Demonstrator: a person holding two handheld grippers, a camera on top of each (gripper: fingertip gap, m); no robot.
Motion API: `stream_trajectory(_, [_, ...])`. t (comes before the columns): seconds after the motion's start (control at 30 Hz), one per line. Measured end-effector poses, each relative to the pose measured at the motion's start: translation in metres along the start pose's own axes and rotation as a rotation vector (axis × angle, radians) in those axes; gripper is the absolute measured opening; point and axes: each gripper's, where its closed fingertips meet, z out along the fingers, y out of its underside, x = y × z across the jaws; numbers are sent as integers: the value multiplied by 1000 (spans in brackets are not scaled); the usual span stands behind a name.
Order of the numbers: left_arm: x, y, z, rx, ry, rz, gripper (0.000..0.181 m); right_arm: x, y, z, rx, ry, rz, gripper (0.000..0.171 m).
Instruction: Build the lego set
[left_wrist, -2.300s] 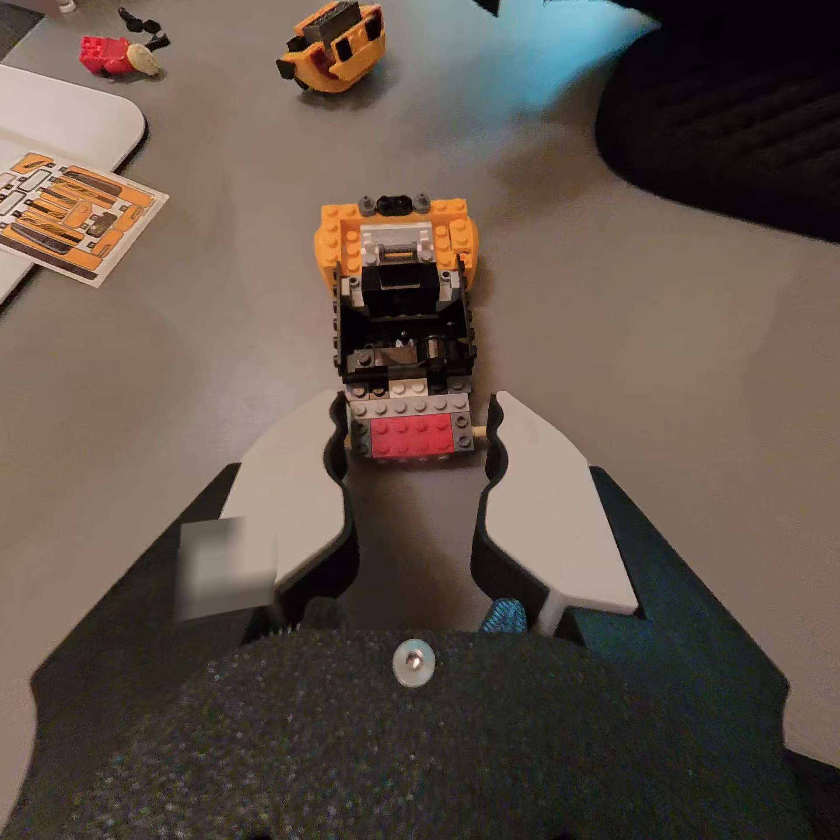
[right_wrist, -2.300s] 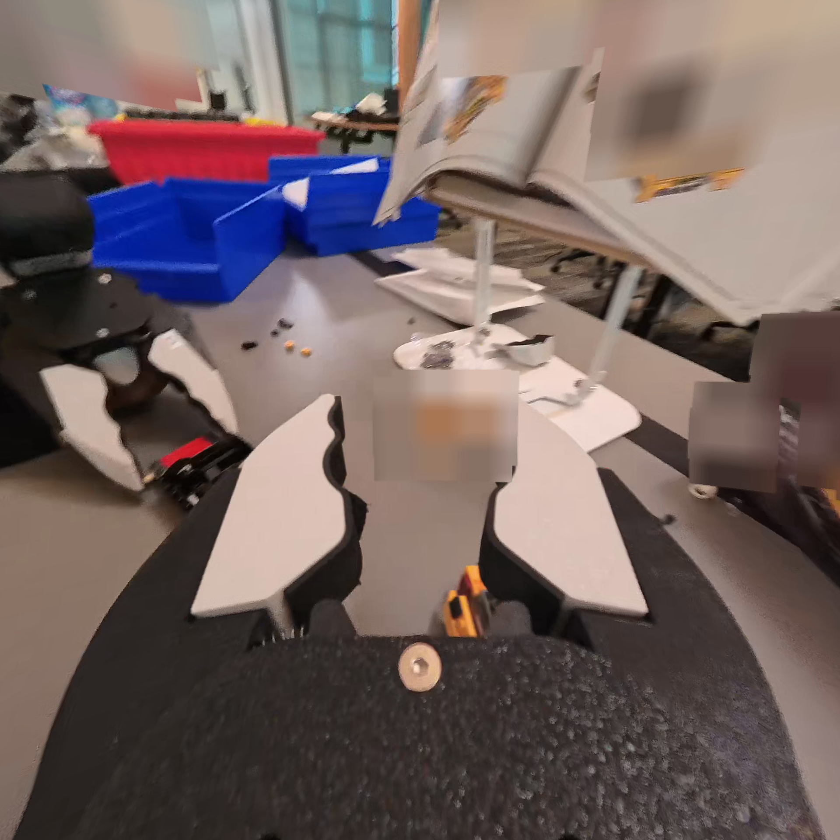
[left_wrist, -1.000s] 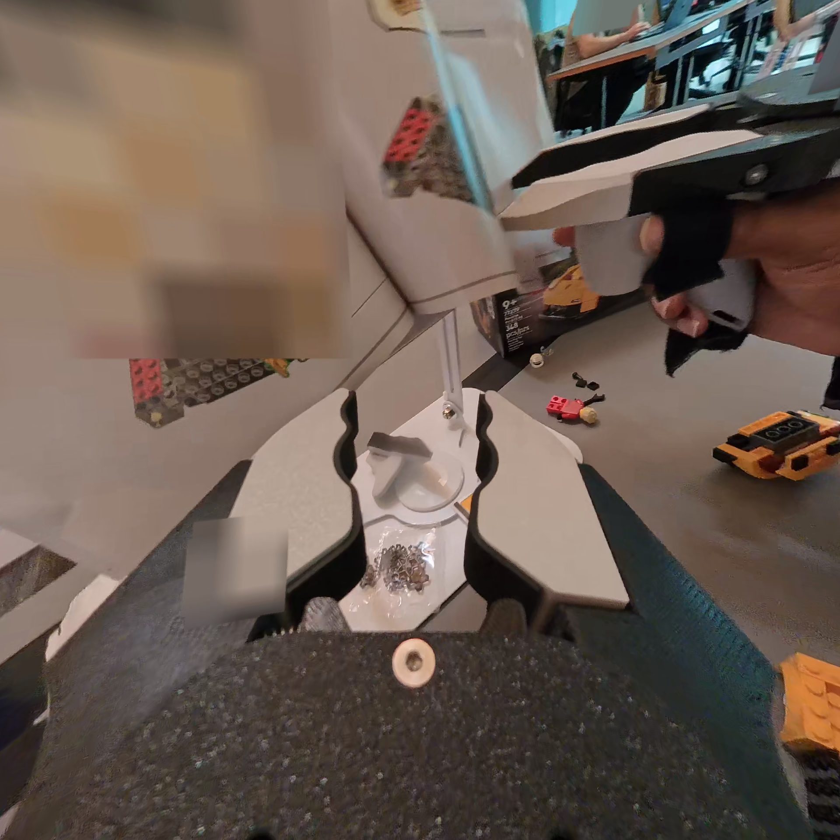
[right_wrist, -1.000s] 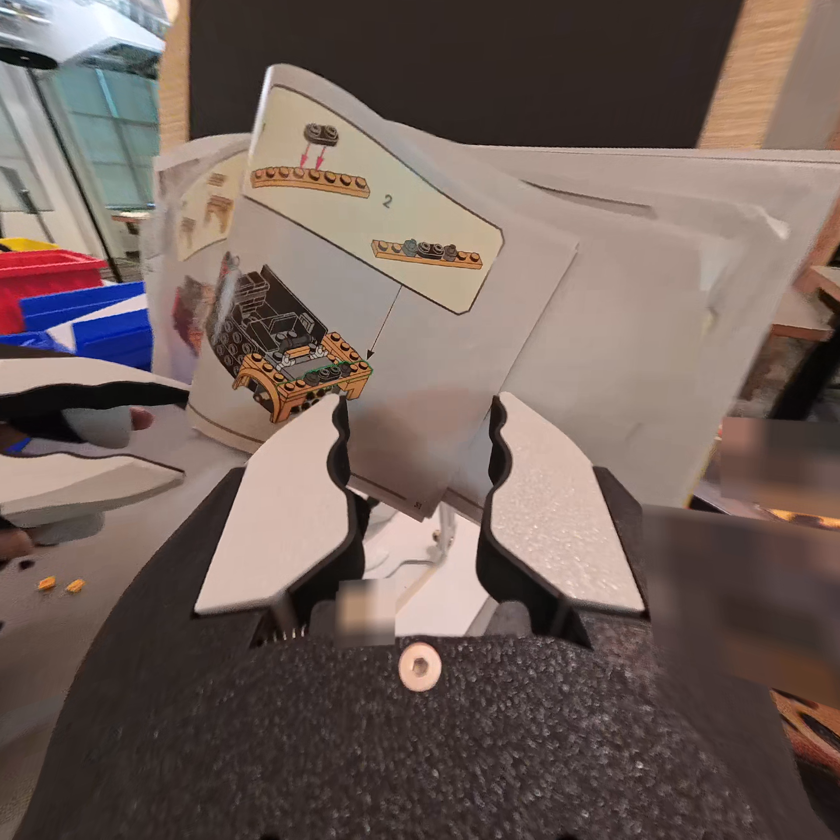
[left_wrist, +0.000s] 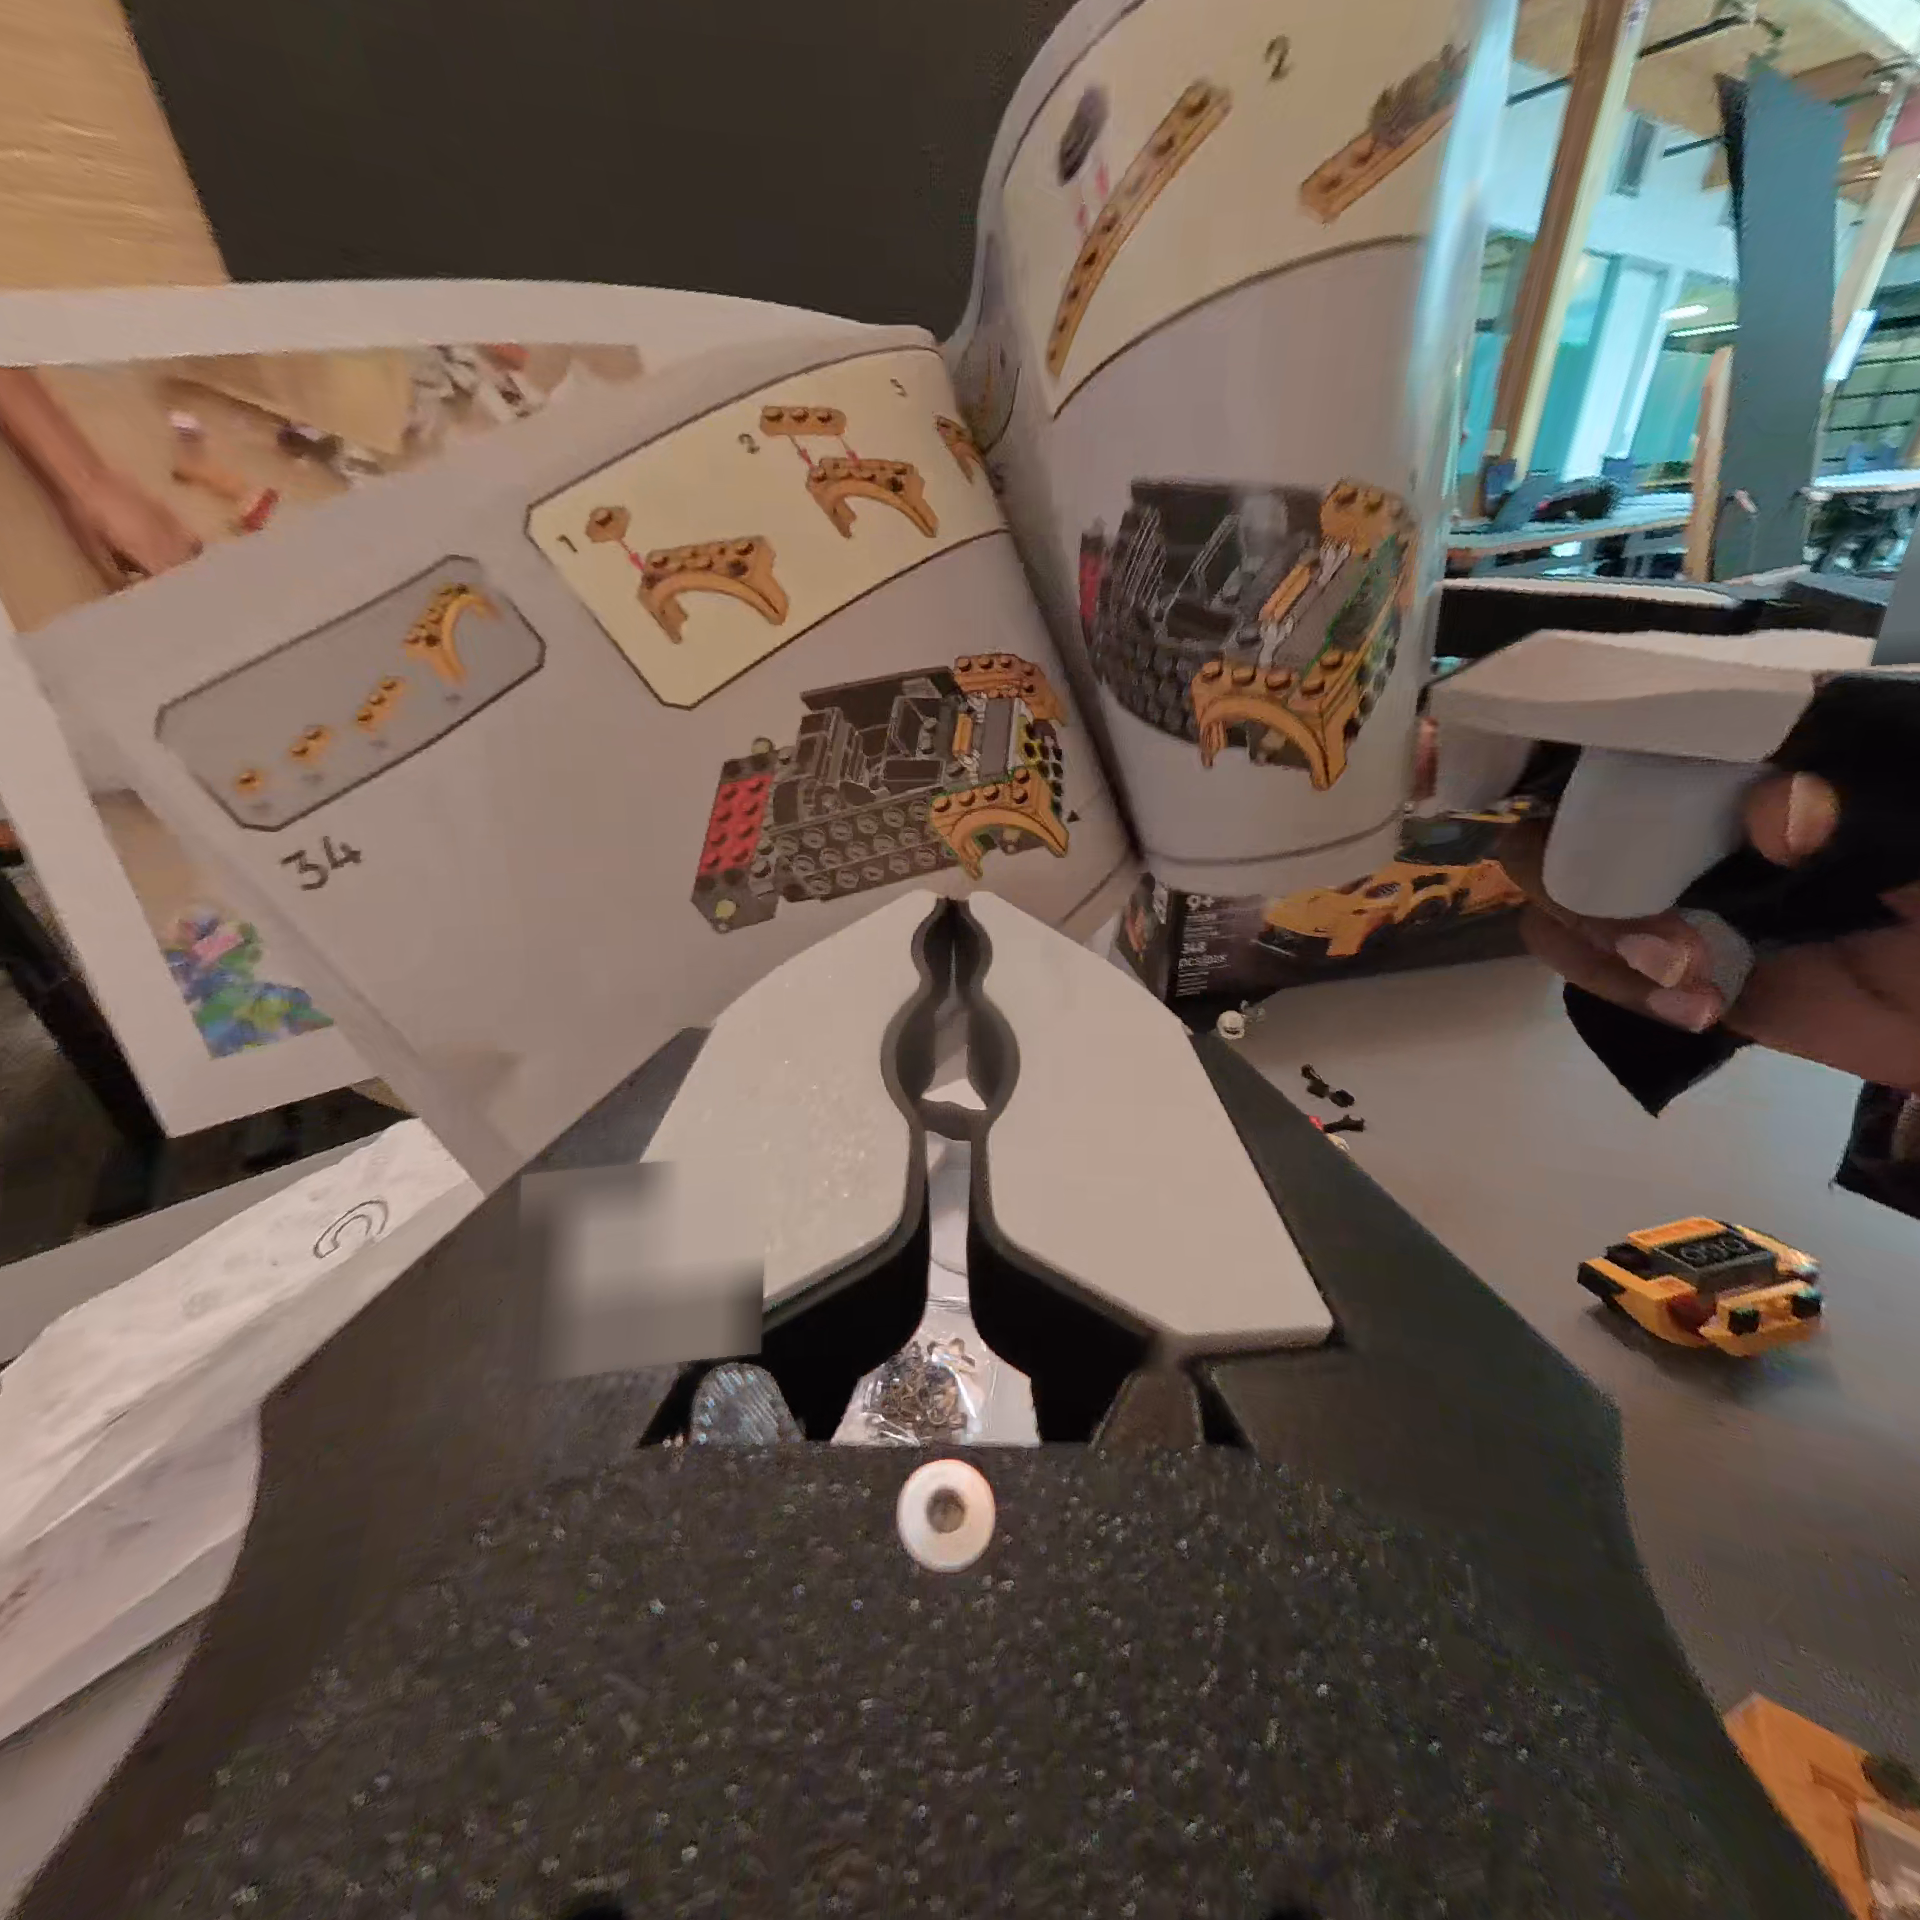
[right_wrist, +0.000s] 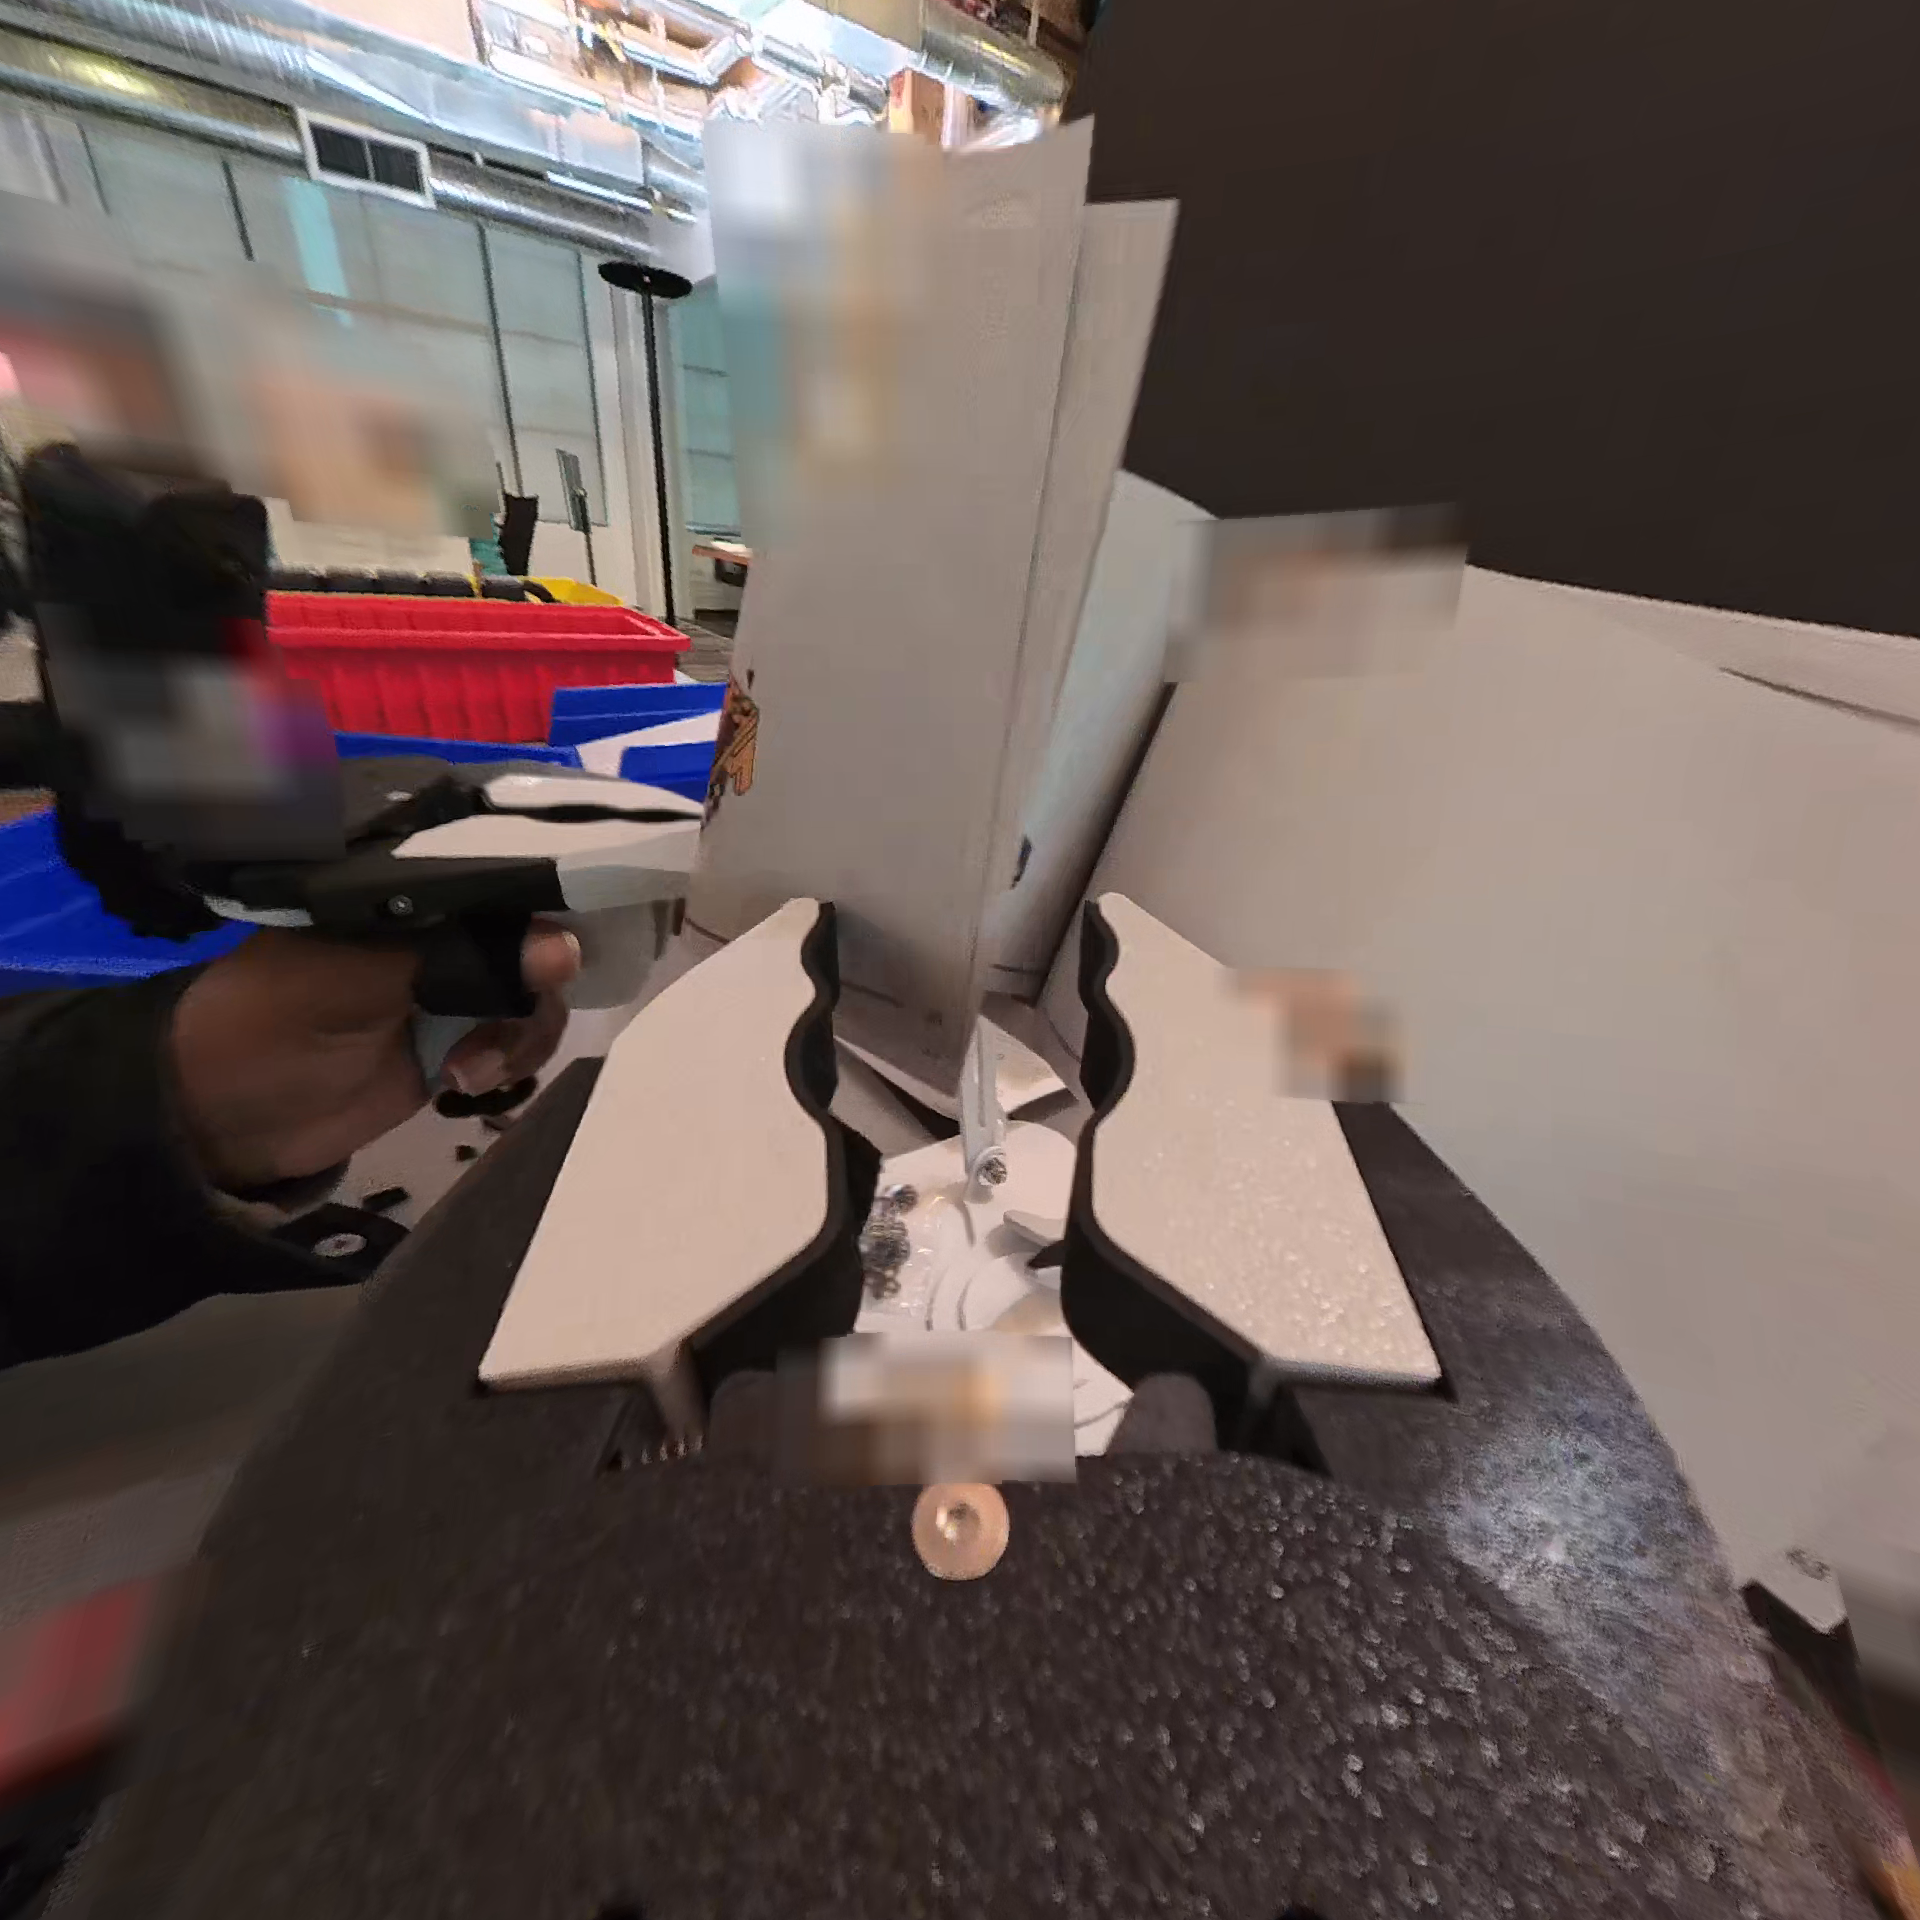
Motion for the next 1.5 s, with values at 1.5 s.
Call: stream_trajectory(1.5, [-119, 7, -26, -69, -215, -338, 34, 80, 43, -4, -353, 567, -248, 44])
